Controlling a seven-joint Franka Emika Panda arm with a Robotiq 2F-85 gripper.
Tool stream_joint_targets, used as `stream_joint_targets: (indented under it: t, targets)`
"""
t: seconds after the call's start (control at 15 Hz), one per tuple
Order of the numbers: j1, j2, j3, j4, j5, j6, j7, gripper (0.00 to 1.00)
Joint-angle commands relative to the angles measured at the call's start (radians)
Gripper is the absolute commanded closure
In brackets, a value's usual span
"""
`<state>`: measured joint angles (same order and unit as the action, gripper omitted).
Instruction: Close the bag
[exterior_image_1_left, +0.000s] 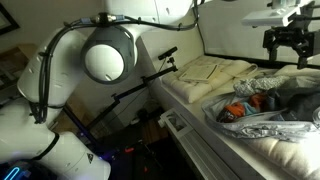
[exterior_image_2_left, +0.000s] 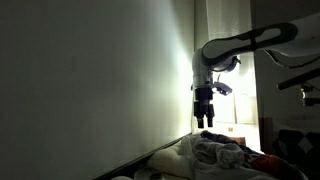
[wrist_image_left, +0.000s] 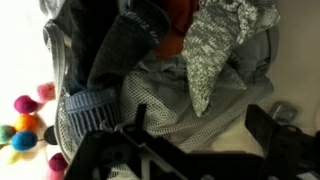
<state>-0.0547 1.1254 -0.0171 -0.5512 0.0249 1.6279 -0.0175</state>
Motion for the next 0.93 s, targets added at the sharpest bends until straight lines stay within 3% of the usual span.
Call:
stream_joint_targets:
  t: [0.0, 0.47, 0.87]
  targets:
    - [0.023, 0.027, -0.037, 0.062, -0.040, -0.015, 0.050, 0.00]
    - [0.049, 0.056, -0.095, 0.070, -0.109, -0.008, 0.109, 0.00]
    - [0.041, 0.047, -0.084, 0.025, -0.099, 0.001, 0.085, 0.00]
